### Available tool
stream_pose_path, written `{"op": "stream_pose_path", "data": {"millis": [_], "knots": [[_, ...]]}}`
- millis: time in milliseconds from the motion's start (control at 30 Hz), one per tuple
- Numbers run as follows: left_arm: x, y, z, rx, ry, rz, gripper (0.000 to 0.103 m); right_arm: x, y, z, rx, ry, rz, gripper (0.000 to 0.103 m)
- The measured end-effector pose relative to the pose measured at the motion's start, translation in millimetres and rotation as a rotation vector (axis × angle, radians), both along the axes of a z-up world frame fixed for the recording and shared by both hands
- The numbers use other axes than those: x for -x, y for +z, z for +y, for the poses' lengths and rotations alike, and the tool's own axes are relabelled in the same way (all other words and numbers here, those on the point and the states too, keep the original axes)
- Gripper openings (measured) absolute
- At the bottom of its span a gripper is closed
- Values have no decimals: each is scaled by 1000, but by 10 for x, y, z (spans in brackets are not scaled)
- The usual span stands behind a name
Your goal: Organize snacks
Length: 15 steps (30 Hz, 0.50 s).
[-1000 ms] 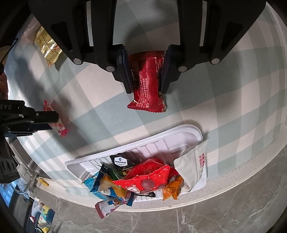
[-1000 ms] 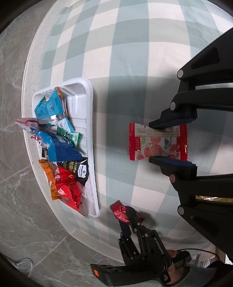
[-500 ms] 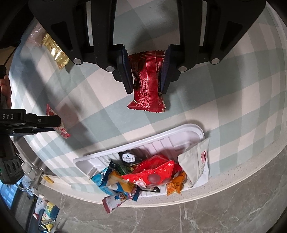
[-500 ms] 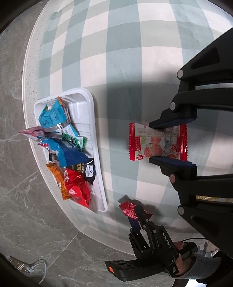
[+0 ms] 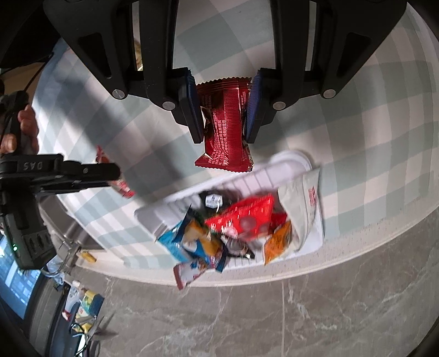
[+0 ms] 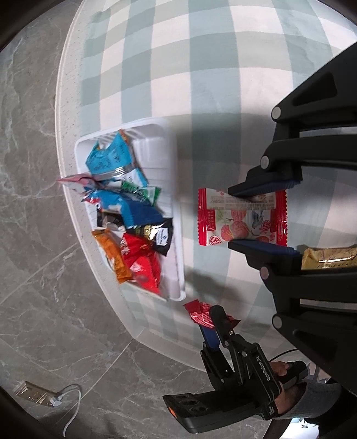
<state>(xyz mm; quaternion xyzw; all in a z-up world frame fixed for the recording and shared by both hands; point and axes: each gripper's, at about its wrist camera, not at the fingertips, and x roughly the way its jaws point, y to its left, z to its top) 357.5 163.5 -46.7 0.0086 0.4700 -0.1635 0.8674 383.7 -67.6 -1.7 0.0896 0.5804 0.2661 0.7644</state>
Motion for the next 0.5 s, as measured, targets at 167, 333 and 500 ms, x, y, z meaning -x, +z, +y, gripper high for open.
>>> {"op": "stream_pose_path", "data": {"millis": [167, 333, 500], "knots": [[-96, 147, 20, 18, 1, -20, 29, -86, 66, 44, -16, 2, -11, 34], [-209, 238, 25, 15, -2, -35, 29, -182, 132, 94, -22, 0, -33, 34], [-335, 326, 22, 15, 1, -54, 29, -297, 197, 163, -23, 13, -54, 34]]}}
